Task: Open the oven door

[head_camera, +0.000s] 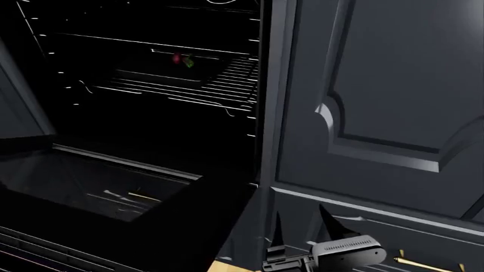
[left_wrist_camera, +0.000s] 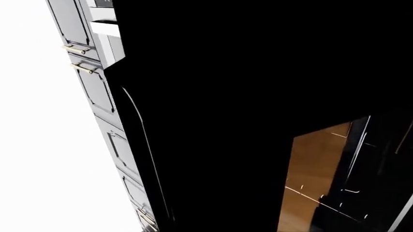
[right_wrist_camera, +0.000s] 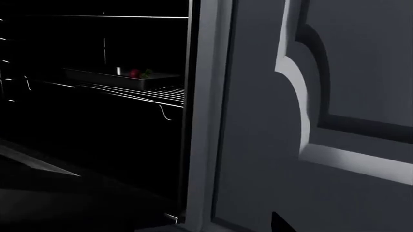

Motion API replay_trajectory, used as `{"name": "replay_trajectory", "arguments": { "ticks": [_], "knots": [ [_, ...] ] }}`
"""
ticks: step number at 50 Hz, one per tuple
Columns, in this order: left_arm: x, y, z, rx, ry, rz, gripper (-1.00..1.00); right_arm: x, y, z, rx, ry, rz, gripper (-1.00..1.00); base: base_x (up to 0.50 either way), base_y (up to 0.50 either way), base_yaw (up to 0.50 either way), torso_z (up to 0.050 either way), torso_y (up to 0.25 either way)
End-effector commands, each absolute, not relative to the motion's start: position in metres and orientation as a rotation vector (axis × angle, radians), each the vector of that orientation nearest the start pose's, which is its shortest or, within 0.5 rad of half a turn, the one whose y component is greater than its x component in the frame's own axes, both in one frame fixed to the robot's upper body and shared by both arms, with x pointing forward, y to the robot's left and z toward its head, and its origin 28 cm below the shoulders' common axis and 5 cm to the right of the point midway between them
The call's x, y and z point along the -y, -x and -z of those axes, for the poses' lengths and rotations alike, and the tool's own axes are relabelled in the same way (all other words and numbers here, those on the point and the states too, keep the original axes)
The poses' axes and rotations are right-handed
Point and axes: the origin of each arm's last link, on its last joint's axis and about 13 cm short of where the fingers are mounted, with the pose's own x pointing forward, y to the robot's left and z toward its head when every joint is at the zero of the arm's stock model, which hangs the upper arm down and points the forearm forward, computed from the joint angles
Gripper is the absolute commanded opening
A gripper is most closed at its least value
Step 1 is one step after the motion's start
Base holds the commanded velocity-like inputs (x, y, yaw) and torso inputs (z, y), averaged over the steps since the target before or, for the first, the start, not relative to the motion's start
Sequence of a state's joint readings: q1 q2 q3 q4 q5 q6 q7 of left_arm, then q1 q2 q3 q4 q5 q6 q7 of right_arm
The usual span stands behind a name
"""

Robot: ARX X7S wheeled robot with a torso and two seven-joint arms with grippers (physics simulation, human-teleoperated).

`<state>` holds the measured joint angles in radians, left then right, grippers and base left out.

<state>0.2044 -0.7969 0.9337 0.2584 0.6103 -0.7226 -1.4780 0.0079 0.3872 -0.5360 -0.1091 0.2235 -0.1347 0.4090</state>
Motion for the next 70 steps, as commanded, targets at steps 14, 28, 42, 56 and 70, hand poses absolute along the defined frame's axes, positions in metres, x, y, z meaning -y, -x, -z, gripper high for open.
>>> {"name": "replay_trajectory", "arguments": {
  "ticks": [14, 28, 42, 56, 70],
  "knots": [
    [-0.309, -0.088, 0.032, 0.436, -1.472, -0.557, -1.00, 0.081, -0.185, -0.022, 0.097, 0.079, -0.142, 1.00, 0.00, 0.00, 0.00, 0.000, 0.000],
    [-0.308, -0.085, 0.039, 0.428, -1.470, -0.556, -1.00, 0.081, -0.185, -0.022, 0.098, 0.079, -0.143, 1.00, 0.00, 0.00, 0.00, 0.000, 0.000],
    [-0.310, -0.082, 0.045, 0.416, -1.469, -0.566, -1.00, 0.082, -0.184, -0.021, 0.097, 0.080, -0.141, 1.00, 0.00, 0.00, 0.00, 0.000, 0.000],
    [-0.311, -0.080, 0.059, 0.399, -1.462, -0.569, -1.00, 0.082, -0.185, -0.022, 0.098, 0.078, -0.141, 1.00, 0.00, 0.00, 0.00, 0.000, 0.000],
    [-0.309, -0.078, 0.068, 0.397, -1.459, -0.567, -1.00, 0.081, -0.184, -0.022, 0.101, 0.080, -0.140, 1.00, 0.01, 0.00, 0.00, 0.000, 0.000]
  ]
}}
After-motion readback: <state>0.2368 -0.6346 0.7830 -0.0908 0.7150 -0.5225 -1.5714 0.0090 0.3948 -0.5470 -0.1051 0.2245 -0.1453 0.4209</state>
